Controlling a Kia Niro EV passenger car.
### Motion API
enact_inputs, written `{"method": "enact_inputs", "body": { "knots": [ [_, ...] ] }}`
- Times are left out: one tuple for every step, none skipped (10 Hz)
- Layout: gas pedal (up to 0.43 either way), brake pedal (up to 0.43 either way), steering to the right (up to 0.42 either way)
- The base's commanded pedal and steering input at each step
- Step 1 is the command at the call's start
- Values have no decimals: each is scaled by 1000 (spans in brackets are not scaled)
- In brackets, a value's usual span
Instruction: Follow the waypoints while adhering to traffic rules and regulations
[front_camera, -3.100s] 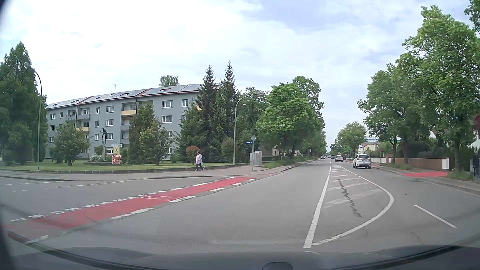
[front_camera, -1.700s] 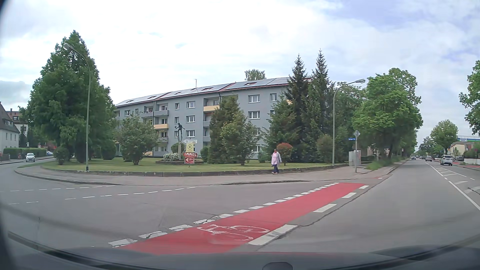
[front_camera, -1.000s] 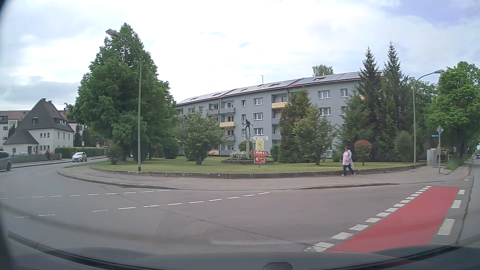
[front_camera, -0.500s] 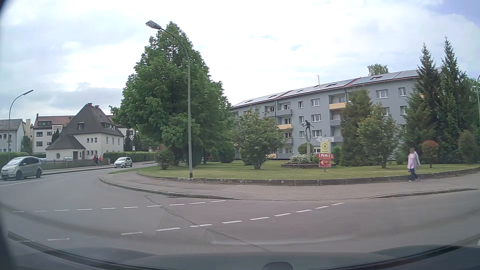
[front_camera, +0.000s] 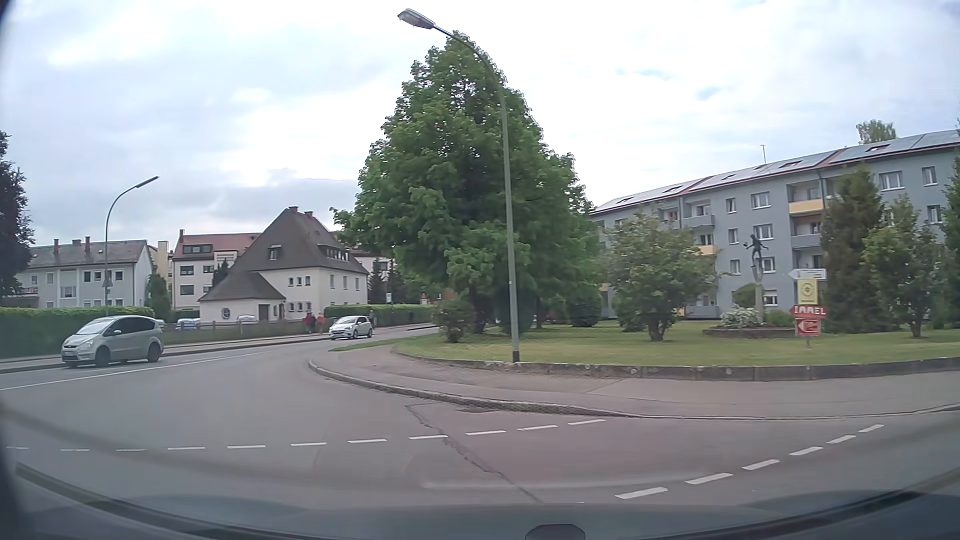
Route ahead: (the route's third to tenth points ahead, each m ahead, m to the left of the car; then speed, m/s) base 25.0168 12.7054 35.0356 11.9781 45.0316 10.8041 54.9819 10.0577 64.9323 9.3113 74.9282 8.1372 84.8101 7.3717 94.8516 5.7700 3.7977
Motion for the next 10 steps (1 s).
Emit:
{"method": "enact_inputs", "body": {
  "knots": [
    [67,0,-492],
    [67,0,-484],
    [67,0,-475],
    [79,0,-463],
    [79,0,-451],
    [79,0,-437],
    [79,0,-428],
    [98,0,-416],
    [110,0,-401],
    [110,0,-383]
  ]
}}
